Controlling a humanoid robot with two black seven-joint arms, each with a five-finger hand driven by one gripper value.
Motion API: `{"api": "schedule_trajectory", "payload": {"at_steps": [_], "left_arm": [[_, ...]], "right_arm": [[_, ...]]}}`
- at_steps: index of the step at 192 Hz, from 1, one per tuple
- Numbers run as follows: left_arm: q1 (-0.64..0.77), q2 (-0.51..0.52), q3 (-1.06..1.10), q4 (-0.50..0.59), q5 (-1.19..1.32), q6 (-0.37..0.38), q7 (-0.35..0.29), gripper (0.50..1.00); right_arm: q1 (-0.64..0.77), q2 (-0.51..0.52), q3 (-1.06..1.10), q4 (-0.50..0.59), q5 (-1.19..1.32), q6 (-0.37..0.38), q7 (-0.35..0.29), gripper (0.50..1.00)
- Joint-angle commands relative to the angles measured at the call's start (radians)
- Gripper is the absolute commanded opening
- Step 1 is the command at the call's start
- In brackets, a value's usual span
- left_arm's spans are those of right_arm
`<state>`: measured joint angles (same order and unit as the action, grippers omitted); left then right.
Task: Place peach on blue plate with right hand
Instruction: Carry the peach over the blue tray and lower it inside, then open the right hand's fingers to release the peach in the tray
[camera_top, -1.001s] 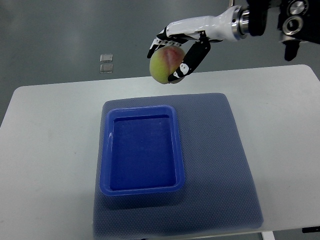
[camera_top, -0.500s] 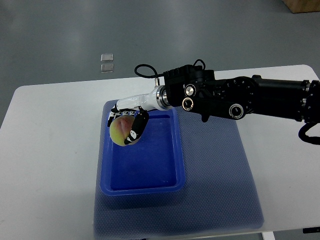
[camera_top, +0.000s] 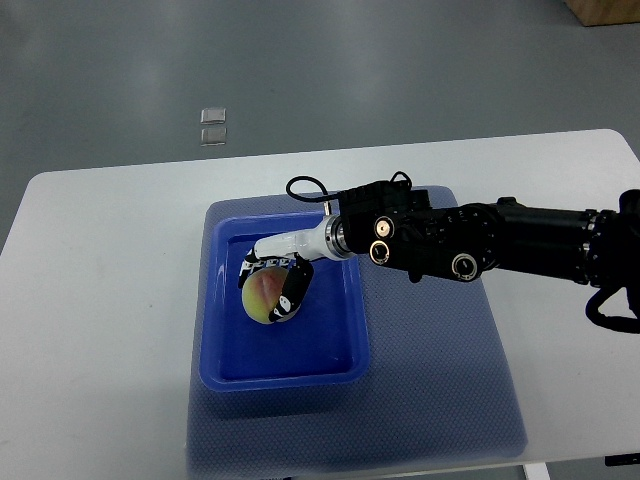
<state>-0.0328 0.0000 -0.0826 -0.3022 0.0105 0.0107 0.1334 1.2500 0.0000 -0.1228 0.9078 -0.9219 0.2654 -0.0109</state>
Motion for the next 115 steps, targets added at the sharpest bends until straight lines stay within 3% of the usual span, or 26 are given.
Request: {"api": "schedule_trajectory", "payload": {"at_steps": [1,12,13,15,25,34,35,39,55,82,111,115], "left_arm": [[0.001,0.0,0.001,0.0,0.0,0.0,0.0,1.0],[-0.001,0.0,0.001,0.0,0.0,0.0,0.0,1.0],[-0.001,0.0,0.001,0.0,0.0,0.0,0.0,1.0],[0.001,0.0,0.001,0.0,0.0,0.0,0.0,1.0],[0.001,0.0,0.001,0.0,0.0,0.0,0.0,1.0],[0.001,0.0,0.001,0.0,0.0,0.0,0.0,1.0],[0.001,0.0,0.001,0.002,0.0,0.0,0.0,1.0],[0.001,0.0,0.001,0.002,0.0,0.0,0.0,1.0],[-0.001,0.0,0.001,0.002,0.0,0.0,0.0,1.0],[0.001,0.0,0.001,0.002,0.0,0.0,0.0,1.0],[0.001,0.0,0.001,0.002,0.0,0.0,0.0,1.0],[0.001,0.0,0.001,0.002,0.0,0.0,0.0,1.0]], "right_arm": [[-0.006,0.0,-0.001,-0.001,-0.006,0.001,0.002,0.635],[-0.006,0.0,-0.001,-0.001,-0.006,0.001,0.002,0.654],[-0.006,0.0,0.0,-0.001,-0.005,0.0,0.002,0.735],[-0.006,0.0,0.0,-0.001,-0.005,0.0,0.002,0.758],[-0.006,0.0,0.0,-0.001,-0.005,0.001,0.002,0.831],[-0.006,0.0,0.0,-0.001,-0.005,0.001,0.002,0.832],[-0.004,0.0,0.002,-0.001,-0.005,0.001,0.002,0.878],[-0.004,0.0,0.002,-0.001,-0.005,0.003,0.002,0.899],[0.0,0.0,0.011,0.0,0.0,0.011,0.002,0.928],[0.022,0.0,0.022,0.006,0.015,0.015,0.002,0.93],[0.06,-0.054,0.083,0.02,0.017,0.021,0.002,0.93],[0.066,-0.103,0.138,0.023,0.018,0.024,0.002,0.93]]}}
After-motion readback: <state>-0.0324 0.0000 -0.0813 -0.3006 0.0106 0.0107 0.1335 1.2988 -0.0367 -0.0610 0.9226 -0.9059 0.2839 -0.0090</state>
